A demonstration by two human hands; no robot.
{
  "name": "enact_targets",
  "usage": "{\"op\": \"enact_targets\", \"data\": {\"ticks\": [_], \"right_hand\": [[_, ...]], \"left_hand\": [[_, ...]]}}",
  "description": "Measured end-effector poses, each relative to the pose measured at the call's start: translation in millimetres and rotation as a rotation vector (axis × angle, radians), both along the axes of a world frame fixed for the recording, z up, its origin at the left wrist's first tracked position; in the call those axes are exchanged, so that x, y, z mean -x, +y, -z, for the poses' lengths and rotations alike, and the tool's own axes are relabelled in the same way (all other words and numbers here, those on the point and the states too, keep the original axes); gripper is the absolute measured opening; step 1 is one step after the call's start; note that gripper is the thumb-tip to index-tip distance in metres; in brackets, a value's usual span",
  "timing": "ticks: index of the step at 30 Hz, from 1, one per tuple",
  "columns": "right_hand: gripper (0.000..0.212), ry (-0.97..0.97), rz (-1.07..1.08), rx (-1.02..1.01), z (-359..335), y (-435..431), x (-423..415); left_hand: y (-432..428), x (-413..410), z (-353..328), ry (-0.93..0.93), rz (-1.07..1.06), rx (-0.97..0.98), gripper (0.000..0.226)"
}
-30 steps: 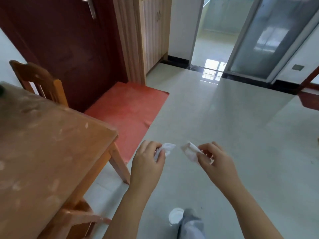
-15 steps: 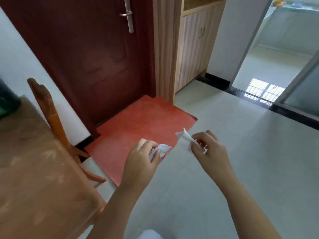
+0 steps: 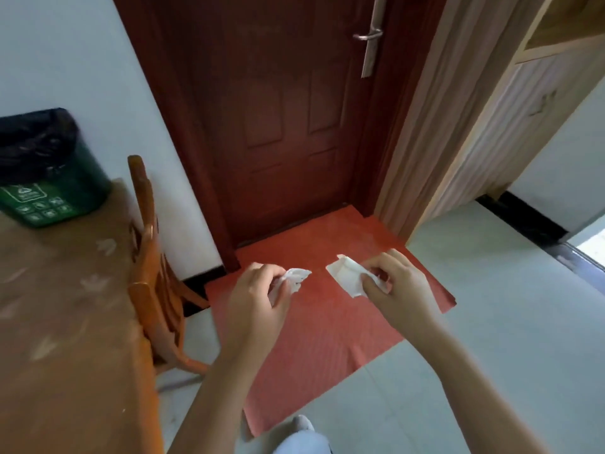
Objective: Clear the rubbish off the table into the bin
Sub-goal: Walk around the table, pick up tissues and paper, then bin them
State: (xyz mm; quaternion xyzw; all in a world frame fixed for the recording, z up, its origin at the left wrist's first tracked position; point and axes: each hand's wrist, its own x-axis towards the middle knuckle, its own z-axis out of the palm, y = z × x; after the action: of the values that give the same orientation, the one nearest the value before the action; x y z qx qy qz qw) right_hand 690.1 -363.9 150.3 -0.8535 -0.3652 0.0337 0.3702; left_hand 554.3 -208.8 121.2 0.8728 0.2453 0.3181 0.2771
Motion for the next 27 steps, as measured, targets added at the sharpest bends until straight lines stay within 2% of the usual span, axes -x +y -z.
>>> {"op": "enact_targets", "data": {"ticks": [3, 6, 13, 19, 25, 27], "right_hand": [[0.016, -0.011, -0.103, -0.036, -0.6, 53.6, -35.9], [0.015, 0.04, -0.176, -0.046, 8.8, 101.2, -68.8], [0.014, 0.055, -0.373, -0.071, 26.8, 224.0, -163.4], [0.013, 0.064, -0.603, -0.083, 5.7, 329.7, -237.7], [0.011, 0.059, -0.807, -0.087, -10.8, 424.4, -251.6], [0.013, 0.061, -0.889, -0.092, -10.5, 450.7, -243.1]], "left_hand": [[42.5, -25.8, -6.6, 0.014, -0.083, -0.011, 0.017], [73.7, -46.8, -5.3, 0.026, -0.158, -0.009, 0.01], [154.0, -109.6, 4.7, 0.092, -0.371, -0.019, 0.013], [220.4, -170.6, -12.4, 0.106, -0.553, -0.018, 0.01], [263.5, -178.4, -25.2, 0.059, -0.825, 0.051, 0.013], [274.6, -171.9, -25.0, 0.074, -0.923, 0.087, 0.005]]}}
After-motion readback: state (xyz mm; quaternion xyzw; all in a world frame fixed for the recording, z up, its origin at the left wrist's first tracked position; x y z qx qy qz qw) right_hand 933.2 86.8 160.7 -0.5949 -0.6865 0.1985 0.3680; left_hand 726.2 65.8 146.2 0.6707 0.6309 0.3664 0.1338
